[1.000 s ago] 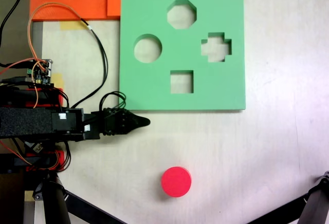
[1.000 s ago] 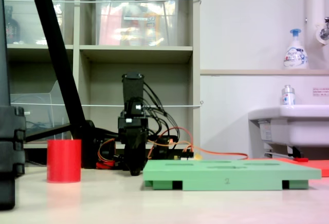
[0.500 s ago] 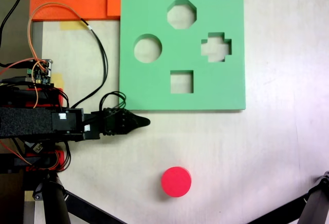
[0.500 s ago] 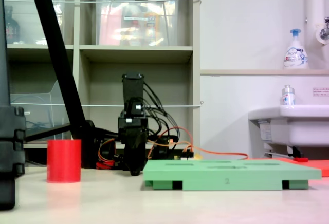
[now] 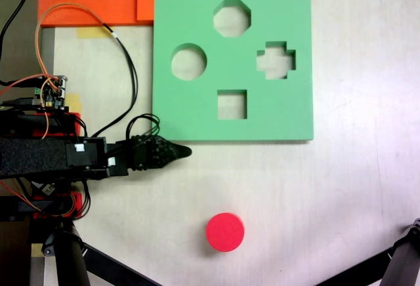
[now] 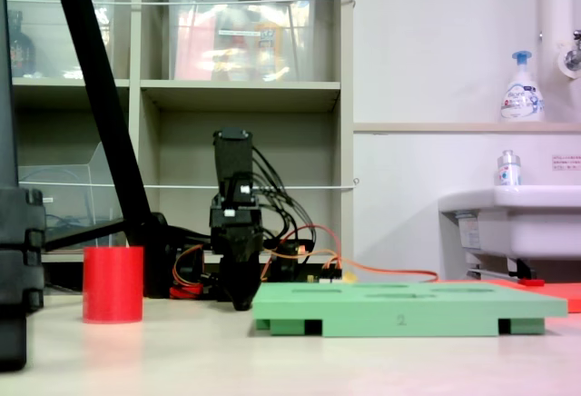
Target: Put the cylinder block into the corresponding hole
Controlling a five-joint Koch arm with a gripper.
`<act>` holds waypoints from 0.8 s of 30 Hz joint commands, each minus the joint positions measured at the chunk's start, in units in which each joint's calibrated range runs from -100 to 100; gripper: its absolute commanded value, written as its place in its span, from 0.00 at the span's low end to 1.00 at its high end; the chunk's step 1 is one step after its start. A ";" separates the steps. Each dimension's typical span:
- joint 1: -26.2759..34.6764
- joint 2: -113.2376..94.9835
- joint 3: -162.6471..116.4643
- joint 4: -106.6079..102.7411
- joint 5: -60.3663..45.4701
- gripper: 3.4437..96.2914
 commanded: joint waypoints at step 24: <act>-11.92 -0.55 6.73 37.42 49.87 0.46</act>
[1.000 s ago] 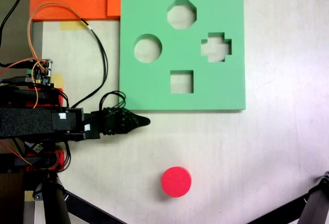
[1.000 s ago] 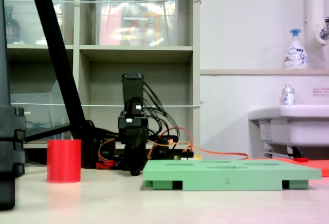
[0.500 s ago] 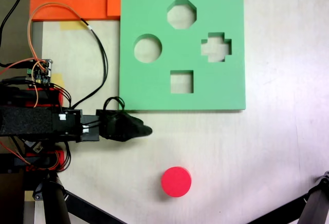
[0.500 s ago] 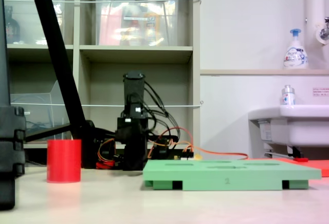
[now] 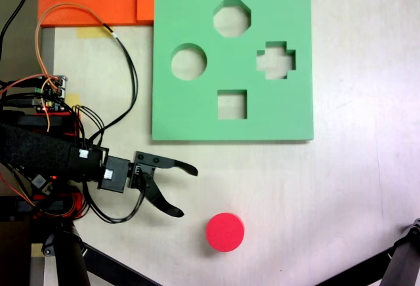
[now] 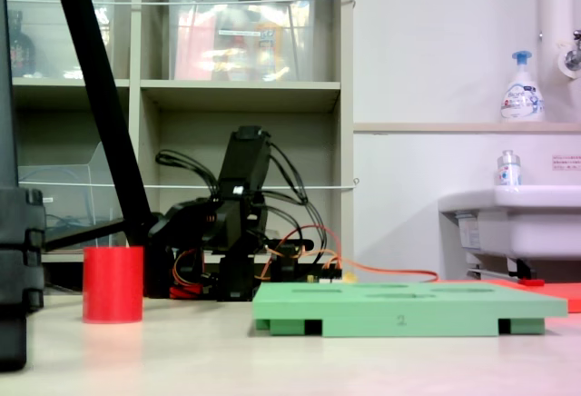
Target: Put the cylinder block into the corresponding hole
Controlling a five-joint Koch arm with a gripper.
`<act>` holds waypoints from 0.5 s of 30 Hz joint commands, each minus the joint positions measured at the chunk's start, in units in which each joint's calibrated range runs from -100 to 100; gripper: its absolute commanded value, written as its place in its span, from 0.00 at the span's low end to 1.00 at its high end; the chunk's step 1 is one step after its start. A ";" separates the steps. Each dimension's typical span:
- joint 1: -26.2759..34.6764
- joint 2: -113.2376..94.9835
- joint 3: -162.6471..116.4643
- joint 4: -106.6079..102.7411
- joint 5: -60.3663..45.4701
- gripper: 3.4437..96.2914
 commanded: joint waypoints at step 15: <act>-4.30 67.75 1.23 66.47 0.00 0.85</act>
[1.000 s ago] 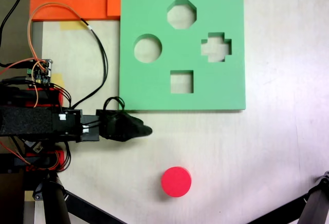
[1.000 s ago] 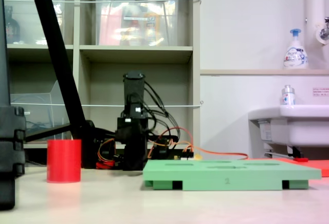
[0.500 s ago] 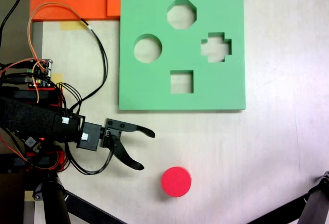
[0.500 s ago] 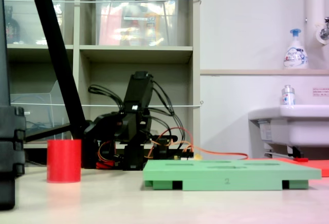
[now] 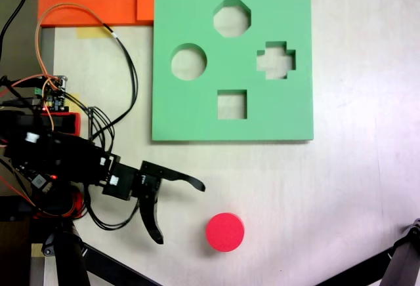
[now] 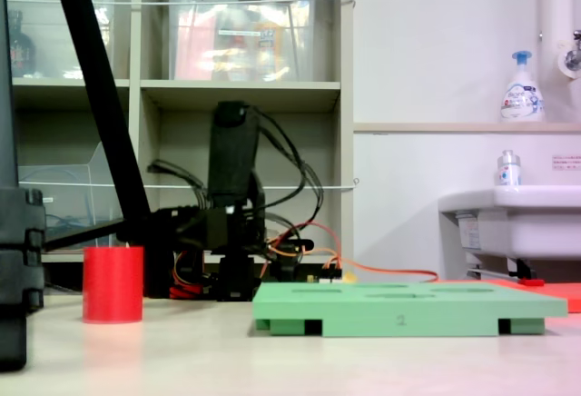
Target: Put the cylinder block into the corresponding hole
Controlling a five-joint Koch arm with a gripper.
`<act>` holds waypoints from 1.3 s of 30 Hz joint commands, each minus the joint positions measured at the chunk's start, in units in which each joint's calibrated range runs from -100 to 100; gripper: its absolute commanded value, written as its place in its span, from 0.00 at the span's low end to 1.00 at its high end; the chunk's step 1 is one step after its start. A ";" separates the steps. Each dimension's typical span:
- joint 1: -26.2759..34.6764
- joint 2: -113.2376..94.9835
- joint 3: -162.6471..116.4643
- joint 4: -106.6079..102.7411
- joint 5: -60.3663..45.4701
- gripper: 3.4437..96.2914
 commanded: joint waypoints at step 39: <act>-3.91 46.83 36.89 7.73 0.10 0.40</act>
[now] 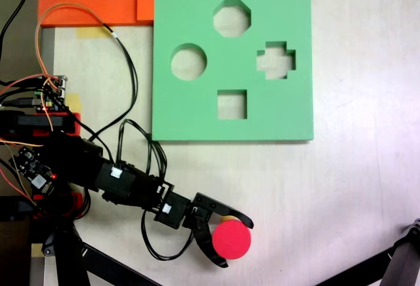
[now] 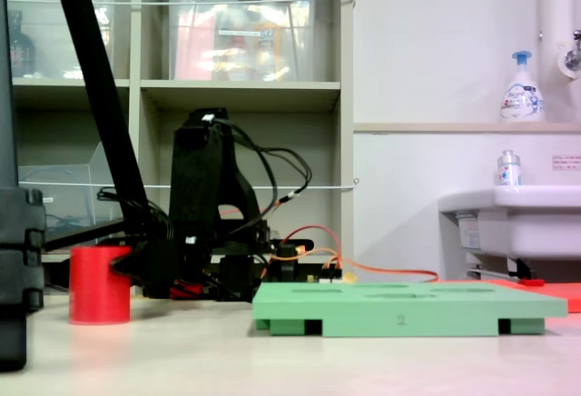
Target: Put the cylinder block into the corresponding hole
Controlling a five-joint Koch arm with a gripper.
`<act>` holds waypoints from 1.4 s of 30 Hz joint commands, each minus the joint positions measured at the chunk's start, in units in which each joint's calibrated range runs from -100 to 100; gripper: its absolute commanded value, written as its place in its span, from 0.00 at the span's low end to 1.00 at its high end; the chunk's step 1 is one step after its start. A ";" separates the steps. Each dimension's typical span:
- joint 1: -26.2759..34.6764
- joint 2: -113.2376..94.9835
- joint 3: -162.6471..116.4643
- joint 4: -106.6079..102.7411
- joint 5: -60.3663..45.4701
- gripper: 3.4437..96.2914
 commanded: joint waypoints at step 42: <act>37.31 -71.04 -2.26 -47.47 -2.20 0.31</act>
